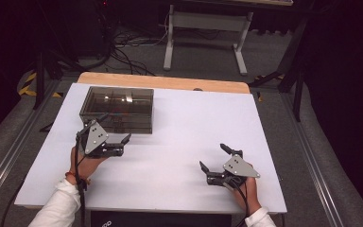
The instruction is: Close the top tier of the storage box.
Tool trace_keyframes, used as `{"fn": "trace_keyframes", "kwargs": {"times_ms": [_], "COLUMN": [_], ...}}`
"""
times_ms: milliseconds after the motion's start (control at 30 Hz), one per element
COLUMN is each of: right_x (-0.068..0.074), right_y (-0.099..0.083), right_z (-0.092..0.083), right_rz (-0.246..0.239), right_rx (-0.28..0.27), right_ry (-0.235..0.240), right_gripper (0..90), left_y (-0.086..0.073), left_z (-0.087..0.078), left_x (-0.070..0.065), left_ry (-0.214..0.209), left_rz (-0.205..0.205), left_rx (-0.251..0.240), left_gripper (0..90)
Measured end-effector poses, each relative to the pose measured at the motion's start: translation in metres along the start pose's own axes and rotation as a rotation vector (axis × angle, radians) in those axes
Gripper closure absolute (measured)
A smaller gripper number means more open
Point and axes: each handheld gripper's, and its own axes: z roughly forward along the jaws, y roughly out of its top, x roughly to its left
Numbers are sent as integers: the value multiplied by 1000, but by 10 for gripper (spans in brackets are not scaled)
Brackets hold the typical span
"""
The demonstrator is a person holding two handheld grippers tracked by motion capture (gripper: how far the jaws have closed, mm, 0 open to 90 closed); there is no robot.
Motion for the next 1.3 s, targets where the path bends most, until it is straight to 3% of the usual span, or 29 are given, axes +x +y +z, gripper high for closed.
{"fn": "trace_keyframes", "kwargs": {"times_ms": [1300], "right_x": [4], "right_y": [1], "right_z": [0], "right_rz": [0], "right_rx": [-7], "right_ry": [15], "right_gripper": [77], "left_y": [-8], "left_z": [-16], "left_x": [-21], "left_ry": [-95], "left_rz": [96], "left_rx": [38], "left_gripper": [55]}}
